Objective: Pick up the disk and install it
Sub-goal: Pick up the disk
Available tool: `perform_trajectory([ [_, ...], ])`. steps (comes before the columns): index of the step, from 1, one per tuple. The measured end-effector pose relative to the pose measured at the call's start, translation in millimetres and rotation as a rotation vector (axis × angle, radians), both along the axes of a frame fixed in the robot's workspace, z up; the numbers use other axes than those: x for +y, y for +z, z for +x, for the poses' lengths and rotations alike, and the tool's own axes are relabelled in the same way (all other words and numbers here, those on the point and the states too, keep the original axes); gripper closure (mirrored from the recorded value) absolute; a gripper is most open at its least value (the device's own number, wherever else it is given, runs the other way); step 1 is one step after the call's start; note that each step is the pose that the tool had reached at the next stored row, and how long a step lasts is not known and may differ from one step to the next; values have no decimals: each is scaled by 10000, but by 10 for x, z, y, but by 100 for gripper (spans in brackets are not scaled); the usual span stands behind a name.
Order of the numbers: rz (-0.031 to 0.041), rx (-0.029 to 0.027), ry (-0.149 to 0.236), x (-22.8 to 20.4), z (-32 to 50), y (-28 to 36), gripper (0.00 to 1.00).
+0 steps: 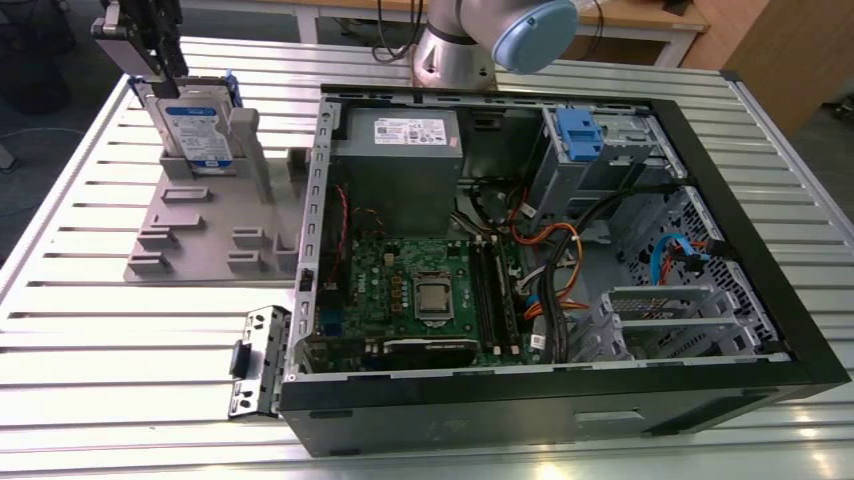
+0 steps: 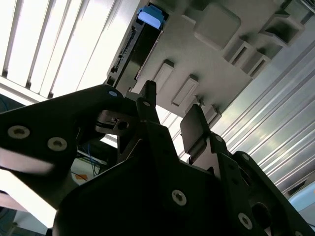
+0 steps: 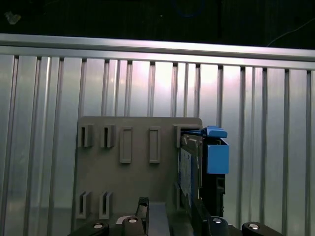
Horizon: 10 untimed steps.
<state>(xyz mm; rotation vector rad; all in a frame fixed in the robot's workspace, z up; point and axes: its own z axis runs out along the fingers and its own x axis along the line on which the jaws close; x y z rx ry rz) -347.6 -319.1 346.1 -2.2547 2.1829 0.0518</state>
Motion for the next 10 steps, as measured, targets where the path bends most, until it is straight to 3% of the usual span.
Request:
perform_trajectory([
  [10, -2, 1, 18, 51, -2, -13, 53],
])
